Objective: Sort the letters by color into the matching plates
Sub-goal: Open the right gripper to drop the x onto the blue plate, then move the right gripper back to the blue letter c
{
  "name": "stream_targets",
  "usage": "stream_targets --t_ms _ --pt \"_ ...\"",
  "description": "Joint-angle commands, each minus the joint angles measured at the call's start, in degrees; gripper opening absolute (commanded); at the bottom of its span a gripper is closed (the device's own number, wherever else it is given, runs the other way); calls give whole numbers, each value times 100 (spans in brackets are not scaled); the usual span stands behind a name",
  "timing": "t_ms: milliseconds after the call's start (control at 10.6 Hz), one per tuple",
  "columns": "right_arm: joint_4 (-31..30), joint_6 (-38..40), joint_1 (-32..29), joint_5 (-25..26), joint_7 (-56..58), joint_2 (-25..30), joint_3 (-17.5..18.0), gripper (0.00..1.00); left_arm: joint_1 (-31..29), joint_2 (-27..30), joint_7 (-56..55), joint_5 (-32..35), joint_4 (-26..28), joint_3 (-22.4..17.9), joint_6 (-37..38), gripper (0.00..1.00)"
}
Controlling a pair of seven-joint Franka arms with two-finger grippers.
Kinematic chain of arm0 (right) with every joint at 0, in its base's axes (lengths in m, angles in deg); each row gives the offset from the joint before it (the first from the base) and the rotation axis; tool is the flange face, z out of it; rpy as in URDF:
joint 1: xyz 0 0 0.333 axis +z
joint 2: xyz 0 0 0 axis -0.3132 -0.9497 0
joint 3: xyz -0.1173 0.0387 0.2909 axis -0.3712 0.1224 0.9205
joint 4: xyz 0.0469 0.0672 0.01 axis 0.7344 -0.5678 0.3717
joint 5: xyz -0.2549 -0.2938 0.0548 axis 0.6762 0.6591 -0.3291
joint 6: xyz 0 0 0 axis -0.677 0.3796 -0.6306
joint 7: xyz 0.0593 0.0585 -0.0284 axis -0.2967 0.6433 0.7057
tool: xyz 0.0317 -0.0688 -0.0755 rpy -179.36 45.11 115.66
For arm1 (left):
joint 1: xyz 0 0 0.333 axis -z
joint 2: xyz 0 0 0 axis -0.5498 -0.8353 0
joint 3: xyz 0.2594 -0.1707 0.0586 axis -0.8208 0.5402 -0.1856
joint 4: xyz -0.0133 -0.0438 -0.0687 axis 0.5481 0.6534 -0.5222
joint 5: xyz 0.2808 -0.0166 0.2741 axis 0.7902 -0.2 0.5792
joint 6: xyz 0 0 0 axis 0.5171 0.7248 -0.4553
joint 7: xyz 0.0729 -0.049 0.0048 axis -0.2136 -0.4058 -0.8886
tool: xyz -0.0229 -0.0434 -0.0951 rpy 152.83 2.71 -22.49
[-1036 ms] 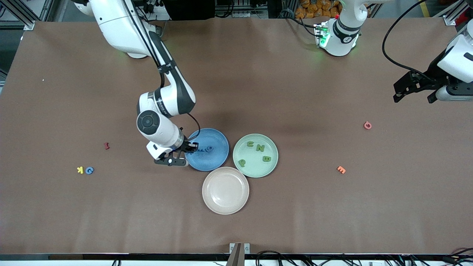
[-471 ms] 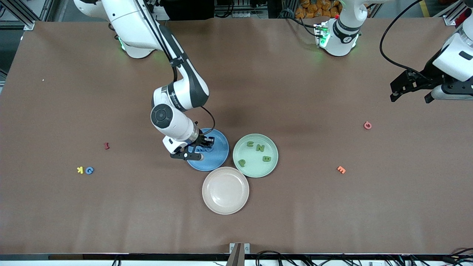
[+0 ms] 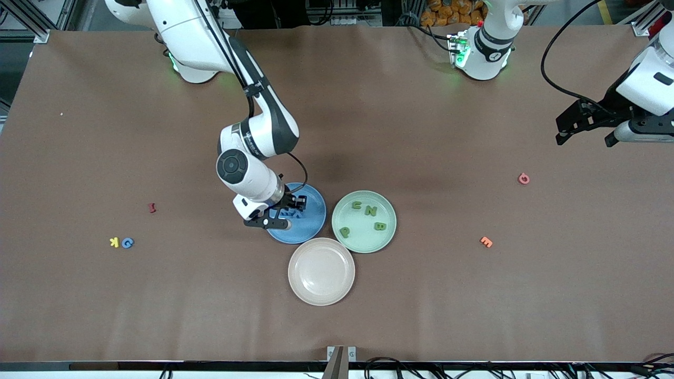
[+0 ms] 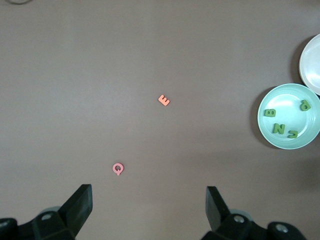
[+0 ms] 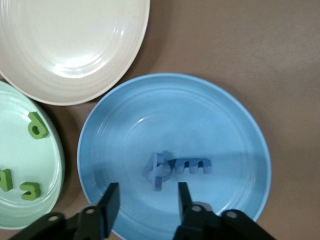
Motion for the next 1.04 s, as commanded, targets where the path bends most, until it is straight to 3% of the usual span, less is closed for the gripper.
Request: stream_targets --t_ms 0,471,942 --pt "111 62 -218 -50 301 13 -51 100 -34 -5 7 -101 -113 35 121 100" --pt "58 220 -1253 -24 917 268 -165 100 -33 -31 7 -83 -148 35 121 100" --pt "-12 133 -2291 11 909 172 -402 100 -34 -14 16 -92 -165 44 130 100"
